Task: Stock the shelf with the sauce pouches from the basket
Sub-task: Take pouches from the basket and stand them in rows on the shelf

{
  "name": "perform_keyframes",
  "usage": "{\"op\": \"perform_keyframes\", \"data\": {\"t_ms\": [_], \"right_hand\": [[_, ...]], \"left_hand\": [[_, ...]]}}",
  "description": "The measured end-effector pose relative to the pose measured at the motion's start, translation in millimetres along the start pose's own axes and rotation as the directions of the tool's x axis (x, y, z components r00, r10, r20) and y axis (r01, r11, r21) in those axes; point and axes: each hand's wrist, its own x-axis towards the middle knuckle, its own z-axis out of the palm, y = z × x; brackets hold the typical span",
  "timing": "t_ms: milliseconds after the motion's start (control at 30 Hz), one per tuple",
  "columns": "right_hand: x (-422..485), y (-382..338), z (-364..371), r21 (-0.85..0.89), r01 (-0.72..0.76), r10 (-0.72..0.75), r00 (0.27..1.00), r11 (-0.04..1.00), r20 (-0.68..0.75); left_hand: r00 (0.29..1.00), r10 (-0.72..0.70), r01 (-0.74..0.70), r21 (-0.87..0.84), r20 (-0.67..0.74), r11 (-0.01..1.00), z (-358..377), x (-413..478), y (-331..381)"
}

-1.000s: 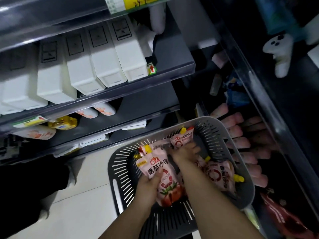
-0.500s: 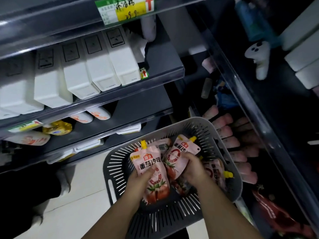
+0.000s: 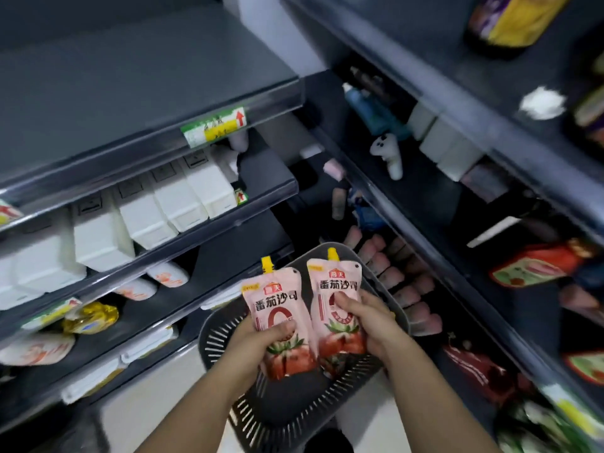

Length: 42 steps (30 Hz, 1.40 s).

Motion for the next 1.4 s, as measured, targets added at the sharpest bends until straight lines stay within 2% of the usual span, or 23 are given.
{"op": "perform_keyframes", "data": {"t_ms": [133,267,467,567,667,800,900,1067,1233,1333,1400], "right_hand": [[-54,-22,-10,0.172,0.065,-0.081,0.993,0.983,0.086],[-116,-38,-18,0.128,0.238,-0.258,0.95,0.963,0.174],[-213,-68,-66,0.035,0.495,-0.494,0.869,0.868,-0.014],[-266,-66,-102,0.043,0.594,-0.585,0.8,0.803,-0.133],[-322,-55,-142,0.073,0.682,-0.653,0.721,0.727,-0.231],[-418,-32,-209,0.089,0.789,-0.741,0.604,0.608,-0.294],[-501,-18,-270,0.02,0.866,-0.808,0.474,0.499,-0.35],[-606,11,-370,-0.144,0.897,-0.815,0.302,0.419,-0.495],[-651,21,-453,-0.28,0.861,-0.763,0.174,0.424,-0.623],[-652,13,-494,-0.306,0.832,-0.717,0.147,0.462,-0.682],[-648,7,-516,-0.302,0.815,-0.699,0.166,0.495,-0.696]], "left_hand": [[0.991,0.105,-0.107,0.027,0.082,0.994,20,-14,32],[0.948,0.171,-0.218,0.155,0.268,0.964,61,-39,61],[0.852,0.269,-0.403,0.236,0.448,0.884,138,-94,86],[0.803,0.276,-0.46,0.255,0.528,0.851,189,-134,86],[0.722,0.296,-0.539,0.24,0.625,0.808,249,-173,72],[0.625,0.323,-0.603,0.177,0.711,0.778,346,-235,26],[0.536,0.282,-0.623,0.147,0.796,0.768,426,-284,-15],[0.404,0.143,-0.557,0.119,0.903,0.822,541,-338,-85],[0.284,0.083,-0.602,0.11,0.955,0.791,629,-362,-125],[0.263,0.058,-0.625,0.124,0.963,0.771,673,-352,-135],[0.26,0.03,-0.636,0.148,0.965,0.758,699,-337,-146]]}}
